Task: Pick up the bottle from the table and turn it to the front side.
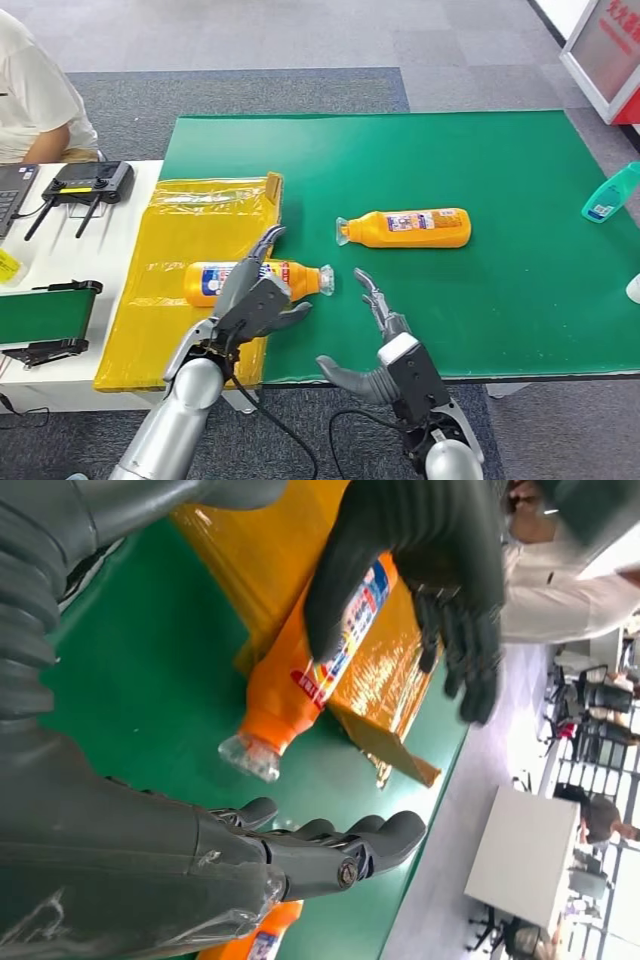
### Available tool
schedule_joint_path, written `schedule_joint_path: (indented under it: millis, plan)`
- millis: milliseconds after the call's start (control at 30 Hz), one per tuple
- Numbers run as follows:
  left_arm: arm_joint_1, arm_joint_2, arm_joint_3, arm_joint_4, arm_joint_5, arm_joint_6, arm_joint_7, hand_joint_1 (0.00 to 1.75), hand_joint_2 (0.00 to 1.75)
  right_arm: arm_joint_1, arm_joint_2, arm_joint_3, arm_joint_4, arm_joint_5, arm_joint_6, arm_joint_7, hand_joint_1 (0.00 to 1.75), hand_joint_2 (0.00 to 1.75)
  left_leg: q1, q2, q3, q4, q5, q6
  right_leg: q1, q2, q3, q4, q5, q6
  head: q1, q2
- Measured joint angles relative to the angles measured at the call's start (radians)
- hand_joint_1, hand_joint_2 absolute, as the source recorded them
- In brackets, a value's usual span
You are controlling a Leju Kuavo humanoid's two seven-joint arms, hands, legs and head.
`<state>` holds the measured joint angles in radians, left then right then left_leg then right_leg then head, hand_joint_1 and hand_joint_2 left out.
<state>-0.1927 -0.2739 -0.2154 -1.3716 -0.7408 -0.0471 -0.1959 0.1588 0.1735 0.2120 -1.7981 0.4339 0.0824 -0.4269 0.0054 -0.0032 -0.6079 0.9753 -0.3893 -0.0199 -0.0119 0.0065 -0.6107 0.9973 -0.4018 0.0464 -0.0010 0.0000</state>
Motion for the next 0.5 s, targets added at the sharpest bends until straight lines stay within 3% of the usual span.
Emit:
schedule_joint_path:
  millis: [200, 333, 500]
  plan:
    - [0.234, 0.041, 0.01, -0.27, 0.433, -0.087, -0.078, 0.0, 1.75, 0.054, -0.002, -0.055, -0.01, 0.007, -0.001, -0.043, 0.0, 1.75, 0.0, 0.001, 0.0, 0.0, -0.003, 0.0, 0.0, 0.001, 0.0, 0.0, -0.003, 0.0, 0.0, 0.0]
    - [0.358, 0.046, 0.038, -0.385, 0.496, -0.114, -0.113, 0.0, 1.75, 0.068, -0.002, -0.077, -0.017, 0.017, -0.003, -0.049, 0.0, 1.75, 0.0, 0.001, 0.0, 0.0, -0.004, 0.0, 0.0, 0.001, 0.0, 0.0, -0.003, 0.0, 0.0, 0.0]
    - [0.445, 0.048, 0.07, -0.45, 0.572, -0.155, -0.136, 0.0, 1.75, 0.073, -0.002, -0.086, -0.027, 0.021, -0.004, -0.049, 0.0, 1.75, 0.0, 0.001, 0.001, 0.0, -0.005, 0.0, 0.0, 0.001, 0.0, 0.0, -0.004, 0.0, 0.0, 0.0]
